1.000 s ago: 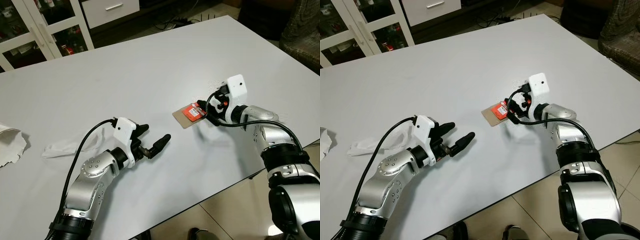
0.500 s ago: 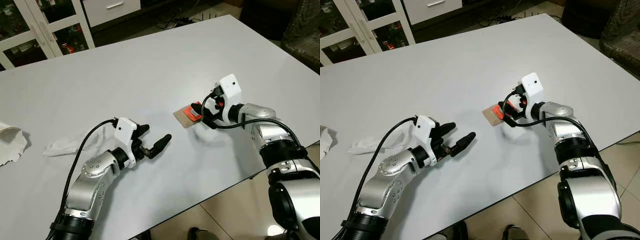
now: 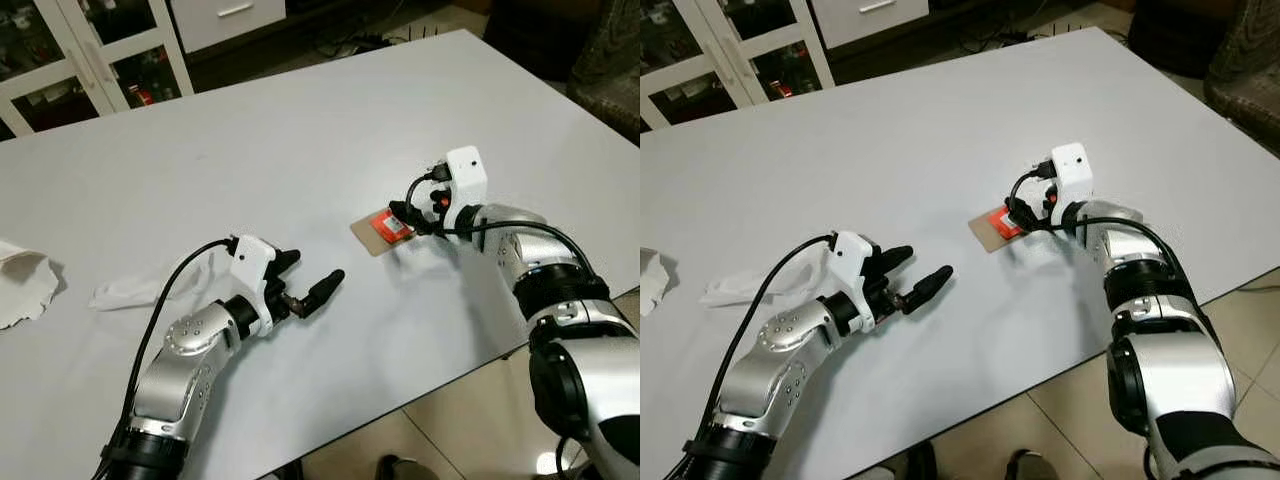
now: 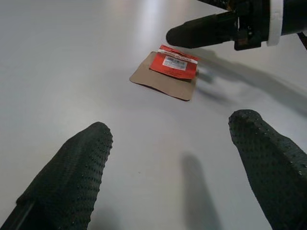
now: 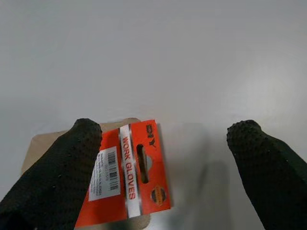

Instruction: Picking trash to rubbish bin

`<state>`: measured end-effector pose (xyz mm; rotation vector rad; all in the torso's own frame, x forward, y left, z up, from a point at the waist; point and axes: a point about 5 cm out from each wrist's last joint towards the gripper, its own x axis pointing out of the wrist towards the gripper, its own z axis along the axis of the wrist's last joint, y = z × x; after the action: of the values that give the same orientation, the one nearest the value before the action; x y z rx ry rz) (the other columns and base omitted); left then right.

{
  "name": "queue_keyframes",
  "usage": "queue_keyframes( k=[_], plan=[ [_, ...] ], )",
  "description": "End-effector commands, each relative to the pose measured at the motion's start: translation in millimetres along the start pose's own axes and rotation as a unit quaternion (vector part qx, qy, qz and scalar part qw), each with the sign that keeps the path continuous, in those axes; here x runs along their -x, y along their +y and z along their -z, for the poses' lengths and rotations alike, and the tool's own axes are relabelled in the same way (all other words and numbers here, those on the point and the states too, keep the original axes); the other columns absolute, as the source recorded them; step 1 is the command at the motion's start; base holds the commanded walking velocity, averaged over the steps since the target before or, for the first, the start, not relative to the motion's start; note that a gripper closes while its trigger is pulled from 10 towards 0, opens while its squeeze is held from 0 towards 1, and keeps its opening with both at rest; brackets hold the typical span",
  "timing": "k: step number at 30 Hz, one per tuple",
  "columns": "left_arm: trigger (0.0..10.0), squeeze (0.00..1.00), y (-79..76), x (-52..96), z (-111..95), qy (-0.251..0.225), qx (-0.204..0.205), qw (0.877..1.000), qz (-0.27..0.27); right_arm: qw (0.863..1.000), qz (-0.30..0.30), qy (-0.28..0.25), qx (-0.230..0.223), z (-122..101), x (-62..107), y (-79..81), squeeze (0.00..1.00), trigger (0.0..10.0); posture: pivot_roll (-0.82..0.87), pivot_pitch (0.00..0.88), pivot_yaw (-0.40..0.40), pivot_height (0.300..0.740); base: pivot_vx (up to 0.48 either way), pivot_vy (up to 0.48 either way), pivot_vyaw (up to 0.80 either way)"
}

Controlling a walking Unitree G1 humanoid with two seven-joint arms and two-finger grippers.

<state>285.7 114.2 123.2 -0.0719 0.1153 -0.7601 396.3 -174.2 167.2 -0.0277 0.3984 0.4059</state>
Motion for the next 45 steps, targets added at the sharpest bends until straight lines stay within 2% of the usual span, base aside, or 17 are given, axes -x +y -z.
queue_keyframes(
  k=[1, 2, 4, 5, 6, 7, 8, 9, 13, 15, 20, 24, 27, 32, 39, 45],
  plan=[
    [10.0, 0.00, -0.7, 0.3, 2, 0.008, -0.003, 1.000, 0.003, 1.000, -0.002, -0.004, -0.026, -7, -0.9, 1.9, 1.00, 10.0, -0.03, 0.151, 0.063, 0.740, 0.000, 0.000, 0.00],
    [10.0, 0.00, -1.0, -0.1, 2, 0.009, -0.003, 1.000, 0.004, 0.999, -0.007, -0.005, -0.043, -12, -2.0, 4.9, 0.91, 10.0, -0.03, 0.150, 0.062, 0.740, 0.000, 0.000, 0.00],
    [10.0, 0.00, -1.5, -0.3, 2, 0.010, -0.003, 1.000, 0.005, 0.999, -0.010, -0.006, -0.051, -16, -2.6, 7.0, 0.88, 10.0, -0.03, 0.150, 0.059, 0.740, 0.000, 0.000, 0.00],
    [10.0, 0.00, -1.8, -0.6, 3, 0.011, -0.003, 1.000, 0.006, 0.999, -0.011, -0.007, -0.052, -19, -3.3, 9.4, 0.76, 10.0, -0.03, 0.150, 0.059, 0.740, 0.000, 0.000, 0.00],
    [10.0, 0.00, -1.9, -0.9, 3, 0.012, -0.003, 1.000, 0.007, 0.998, -0.015, -0.009, -0.054, -21, -4.2, 12.0, 0.24, 10.0, -0.03, 0.150, 0.059, 0.740, 0.000, 0.000, 0.00],
    [10.0, 0.00, -1.9, -1.1, 3, 0.013, -0.003, 1.000, 0.007, 0.998, -0.017, -0.011, -0.055, -23, -4.8, 13.7, 0.24, 10.0, -0.03, 0.150, 0.059, 0.740, 0.000, 0.000, 0.00],
    [10.0, 0.00, -2.0, -1.3, 3, 0.013, -0.003, 1.000, 0.007, 0.998, -0.021, -0.012, -0.061, -24, -5.7, 16.2, 0.17, 10.0, -0.03, 0.150, 0.059, 0.740, 0.000, 0.000, 0.00],
    [10.0, 0.00, -2.0, -1.4, 3, 0.013, -0.003, 1.000, 0.007, 0.998, -0.024, -0.012, -0.063, -26, -6.6, 18.7, 0.15, 10.0, -0.03, 0.150, 0.059, 0.740, 0.000, 0.000, 0.00],
    [10.0, 0.00, -2.6, -1.7, 4, 0.014, -0.003, 1.000, 0.008, 0.996, -0.037, -0.009, -0.076, -27, -9.1, 26.5, 0.13, 10.0, -0.03, 0.145, 0.056, 0.740, 0.000, 0.000, 0.00],
    [10.0, 0.00, -2.5, -1.5, 4, 0.016, -0.004, 1.000, 0.007, 0.995, -0.043, 0.002, -0.088, -25, -10.9, 31.6, 0.01, 10.0, -0.03, 0.145, 0.056, 0.740, 0.000, 0.000, 0.00],
    [10.0, 0.00, -2.3, -1.3, 4, 0.018, -0.006, 1.000, 0.006, 0.994, -0.023, 0.040, -0.098, -14, -12.8, 32.1, 0.00, 10.0, -0.02, 0.146, 0.056, 0.740, 0.000, 0.000, 0.00],
    [10.0, 0.00, -3.1, -1.9, 5, 0.019, -0.005, 1.000, 0.007, 0.995, -0.012, 0.043, -0.086, -12, -11.8, 29.1, 0.00, 10.0, -0.03, 0.148, 0.056, 0.740, 0.000, 0.000, 0.00],
    [10.0, 0.00, -3.8, -2.5, 5, 0.019, -0.004, 1.000, 0.008, 0.998, -0.002, 0.034, -0.058, -15, -10.1, 26.4, 0.00, 10.0, -0.03, 0.148, 0.056, 0.740, 0.000, 0.000, 0.00],
    [10.0, 0.00, -4.9, -3.4, 6, 0.019, -0.002, 1.000, 0.009, 0.997, 0.017, 0.037, -0.059, -16, -7.1, 22.1, 0.00, 10.0, -0.04, 0.151, 0.052, 0.740, 0.000, 0.000, 0.00],
    [10.0, 0.00, -5.9, -4.7, 7, 0.020, -0.001, 1.000, 0.011, 0.997, 0.007, 0.034, -0.068, -27, -3.9, 27.1, 0.00, 10.0, -0.05, 0.150, 0.052, 0.740, 0.000, 0.000, 0.00],
    [10.0, 0.00, -6.8, -5.2, 8, 0.021, -0.001, 1.000, 0.012, 0.996, -0.008, 0.044, -0.082, -21, -4.3, 34.1, 0.00, 10.0, -0.05, 0.151, 0.053, 0.740, 0.000, 0.000, 0.00]
  ],
)
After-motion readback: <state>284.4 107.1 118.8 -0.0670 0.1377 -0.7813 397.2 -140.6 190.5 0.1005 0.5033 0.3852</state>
